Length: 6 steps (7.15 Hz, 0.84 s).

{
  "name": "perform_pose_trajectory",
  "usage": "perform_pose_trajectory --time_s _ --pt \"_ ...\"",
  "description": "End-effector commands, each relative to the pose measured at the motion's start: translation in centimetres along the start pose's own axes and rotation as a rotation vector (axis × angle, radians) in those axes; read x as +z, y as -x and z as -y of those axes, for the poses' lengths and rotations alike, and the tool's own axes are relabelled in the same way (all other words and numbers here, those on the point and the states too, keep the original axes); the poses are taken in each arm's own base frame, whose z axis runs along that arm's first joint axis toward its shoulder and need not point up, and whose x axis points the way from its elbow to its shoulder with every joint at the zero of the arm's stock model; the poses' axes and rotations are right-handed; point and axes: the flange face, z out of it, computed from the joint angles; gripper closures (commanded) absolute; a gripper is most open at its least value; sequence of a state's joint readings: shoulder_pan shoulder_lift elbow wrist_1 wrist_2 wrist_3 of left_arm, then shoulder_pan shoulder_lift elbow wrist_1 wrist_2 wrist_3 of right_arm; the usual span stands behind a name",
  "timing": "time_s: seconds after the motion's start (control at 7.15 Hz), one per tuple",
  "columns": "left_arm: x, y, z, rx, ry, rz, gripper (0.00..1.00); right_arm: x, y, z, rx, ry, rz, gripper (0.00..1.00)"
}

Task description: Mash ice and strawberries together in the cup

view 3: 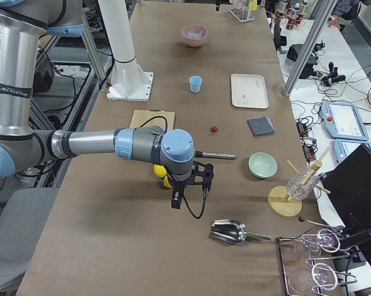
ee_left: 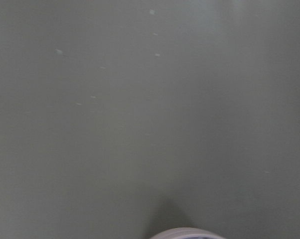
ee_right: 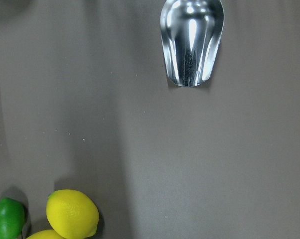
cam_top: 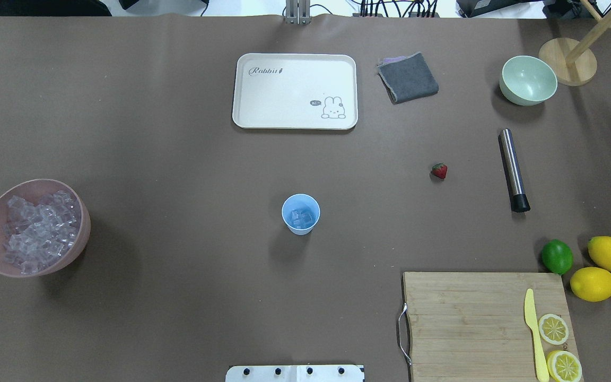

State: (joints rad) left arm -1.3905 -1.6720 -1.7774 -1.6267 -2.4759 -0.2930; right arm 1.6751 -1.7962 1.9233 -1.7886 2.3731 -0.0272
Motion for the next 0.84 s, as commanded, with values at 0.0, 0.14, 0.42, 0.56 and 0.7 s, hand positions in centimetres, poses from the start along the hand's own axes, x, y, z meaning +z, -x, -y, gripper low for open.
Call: perform_pose_trajectory --time_s 0.0,0.14,0.42,0.56,0.7 --pt "-4.1 9.6 -1.4 0.039 -0.041 0.022 0.03 -0.1 0.1 0.1 0.000 -0.002 0.000 0.00" --pt "-4.4 13.6 -1.9 0.030 -0.043 0.034 0.03 -0.1 0.1 0.2 0.001 -0.003 0.000 0.00" --pt "-4.1 20.0 -2.8 0.030 -0.035 0.035 0.03 -0.2 0.2 0.2 0.001 -0.004 0.000 0.00" --pt "-4.3 20.3 -2.8 0.016 -0.036 0.032 0.03 -0.2 0.2 0.2 0.001 -0.004 0.000 0.00" --pt "-5.1 20.1 -2.5 -0.031 -0.051 0.033 0.03 -0.2 0.2 0.2 0.003 -0.004 0.000 0.00"
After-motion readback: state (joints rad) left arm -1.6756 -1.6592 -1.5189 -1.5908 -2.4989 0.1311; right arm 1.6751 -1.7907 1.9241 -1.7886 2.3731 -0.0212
